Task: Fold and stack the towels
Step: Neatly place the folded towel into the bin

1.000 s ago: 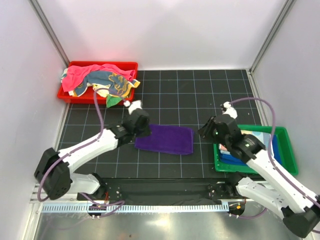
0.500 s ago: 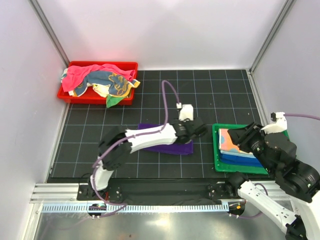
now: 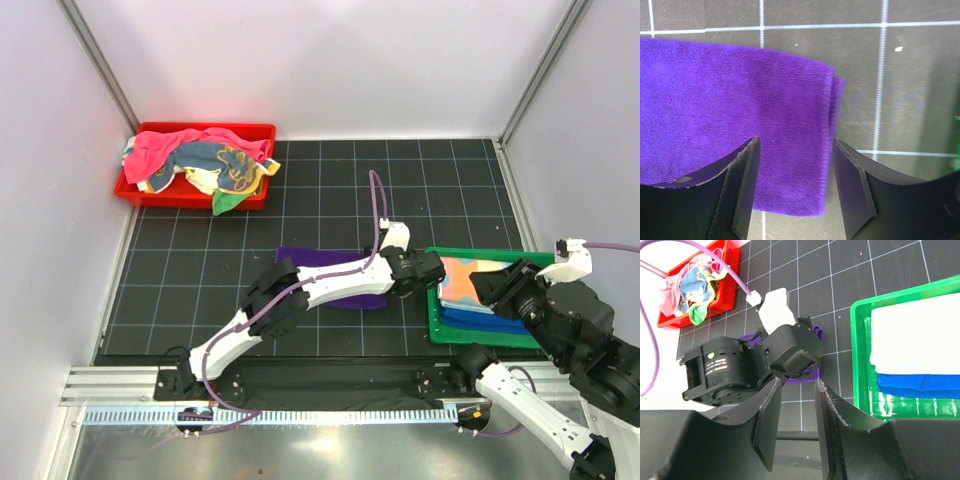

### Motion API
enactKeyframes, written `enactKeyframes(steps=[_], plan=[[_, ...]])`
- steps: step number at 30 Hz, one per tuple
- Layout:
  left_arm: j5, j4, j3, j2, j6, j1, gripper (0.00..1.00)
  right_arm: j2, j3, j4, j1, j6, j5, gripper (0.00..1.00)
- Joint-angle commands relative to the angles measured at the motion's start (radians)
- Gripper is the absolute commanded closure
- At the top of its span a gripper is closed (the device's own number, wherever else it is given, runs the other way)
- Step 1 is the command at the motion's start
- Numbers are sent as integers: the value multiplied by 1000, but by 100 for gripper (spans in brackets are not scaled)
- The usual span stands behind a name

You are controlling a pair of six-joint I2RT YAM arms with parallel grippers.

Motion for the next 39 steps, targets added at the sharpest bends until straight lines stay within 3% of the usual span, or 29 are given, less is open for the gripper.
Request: enactKeyframes(steps=[1,14,25,32,39], plan=[[-36,-51,43,15,-37,7,37,-13,21,-7,3,-23,-3,60],[16,38,-37,-8,-5,12,36,-17,18,-9,3,-20,-8,60],[37,188,-217,-121,13,16,34,-16,7,-4,3,-20,-11,60],[46,139,-184,-90,4,23,34,-21,2,-3,3,-19,-14,60],[53,195,-221,-119,27,19,35,-16,7,-7,2,-25,-8,60]])
